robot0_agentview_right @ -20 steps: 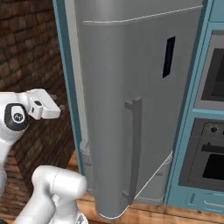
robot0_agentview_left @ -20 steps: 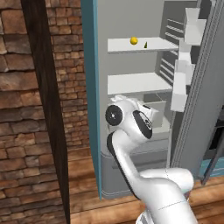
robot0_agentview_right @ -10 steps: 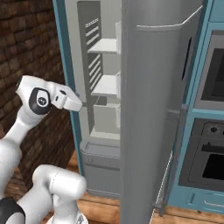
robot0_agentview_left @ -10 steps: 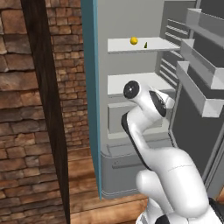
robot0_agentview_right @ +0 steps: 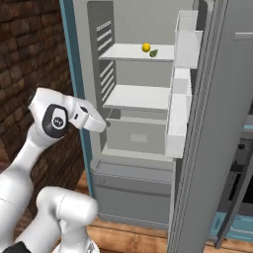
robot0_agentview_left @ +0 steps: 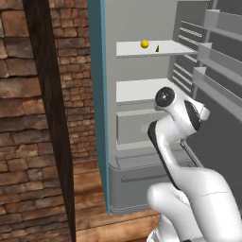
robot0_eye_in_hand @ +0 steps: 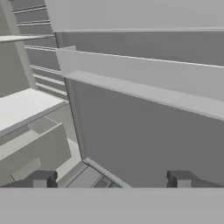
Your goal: Take the lemon wedge from the fridge and place it on the plate with fish on the dining counter.
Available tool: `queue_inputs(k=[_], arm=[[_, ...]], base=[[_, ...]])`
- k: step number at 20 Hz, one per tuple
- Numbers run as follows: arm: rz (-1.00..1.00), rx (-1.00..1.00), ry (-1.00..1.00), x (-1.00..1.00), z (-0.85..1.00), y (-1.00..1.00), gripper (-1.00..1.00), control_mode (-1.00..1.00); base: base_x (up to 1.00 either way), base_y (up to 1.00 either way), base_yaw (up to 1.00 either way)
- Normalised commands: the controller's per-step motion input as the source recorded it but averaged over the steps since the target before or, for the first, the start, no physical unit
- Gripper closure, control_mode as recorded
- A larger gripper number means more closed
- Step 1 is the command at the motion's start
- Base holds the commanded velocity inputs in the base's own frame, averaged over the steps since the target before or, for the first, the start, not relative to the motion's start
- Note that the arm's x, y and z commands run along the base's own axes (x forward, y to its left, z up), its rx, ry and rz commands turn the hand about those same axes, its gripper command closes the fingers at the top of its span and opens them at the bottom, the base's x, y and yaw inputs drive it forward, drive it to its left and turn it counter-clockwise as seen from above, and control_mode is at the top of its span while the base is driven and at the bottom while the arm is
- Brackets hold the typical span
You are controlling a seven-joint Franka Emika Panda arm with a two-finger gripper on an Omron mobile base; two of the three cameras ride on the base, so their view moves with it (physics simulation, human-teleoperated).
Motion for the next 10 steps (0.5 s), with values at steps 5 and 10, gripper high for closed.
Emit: queue_inputs(k=[5, 10], arm=[[0.37, 0.05, 0.17, -0.28, 0.13, 0.19, -1.0, -1.0], [0.28, 0.23, 0.38, 0.12, 0.14, 0.23, -1.0, -1.0]], base=[[0.0, 0.0, 0.0], [0.0, 0.0, 0.0]])
